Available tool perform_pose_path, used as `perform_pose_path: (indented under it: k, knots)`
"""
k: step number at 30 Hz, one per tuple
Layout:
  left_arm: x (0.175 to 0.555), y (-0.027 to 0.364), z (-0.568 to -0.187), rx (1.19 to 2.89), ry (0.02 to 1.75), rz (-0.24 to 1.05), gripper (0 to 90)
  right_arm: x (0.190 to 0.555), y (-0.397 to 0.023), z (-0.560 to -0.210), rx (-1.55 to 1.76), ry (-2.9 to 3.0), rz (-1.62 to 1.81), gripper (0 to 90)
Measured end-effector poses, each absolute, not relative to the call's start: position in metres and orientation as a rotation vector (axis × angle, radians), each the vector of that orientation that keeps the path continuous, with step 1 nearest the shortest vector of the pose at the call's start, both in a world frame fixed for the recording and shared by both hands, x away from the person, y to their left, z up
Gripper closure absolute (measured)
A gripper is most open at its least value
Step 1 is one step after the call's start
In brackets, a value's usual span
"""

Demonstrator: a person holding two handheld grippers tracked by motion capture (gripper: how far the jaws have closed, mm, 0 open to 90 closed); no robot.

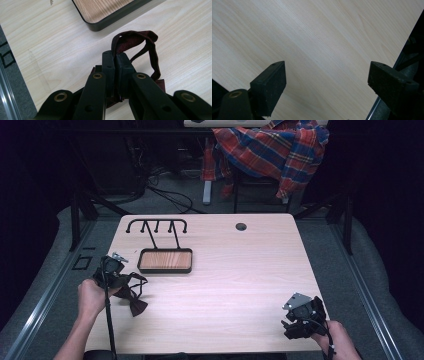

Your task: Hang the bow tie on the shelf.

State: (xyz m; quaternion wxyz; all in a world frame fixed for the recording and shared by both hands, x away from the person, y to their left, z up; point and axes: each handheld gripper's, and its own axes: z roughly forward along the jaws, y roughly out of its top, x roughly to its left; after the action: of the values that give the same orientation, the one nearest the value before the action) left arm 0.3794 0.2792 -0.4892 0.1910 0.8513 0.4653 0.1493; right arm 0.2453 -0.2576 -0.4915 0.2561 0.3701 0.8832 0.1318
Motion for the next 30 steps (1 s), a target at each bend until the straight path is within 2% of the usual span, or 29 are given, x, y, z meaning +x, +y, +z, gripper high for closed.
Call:
perform_pose_path:
  k: [30]
  knots:
    - [0.396, 0.278, -0.461, 2.328, 1.295, 0.505, 86.3, 0.245, -0.258, -0.491, 1.0, 2.402, 0.349, 14.8]
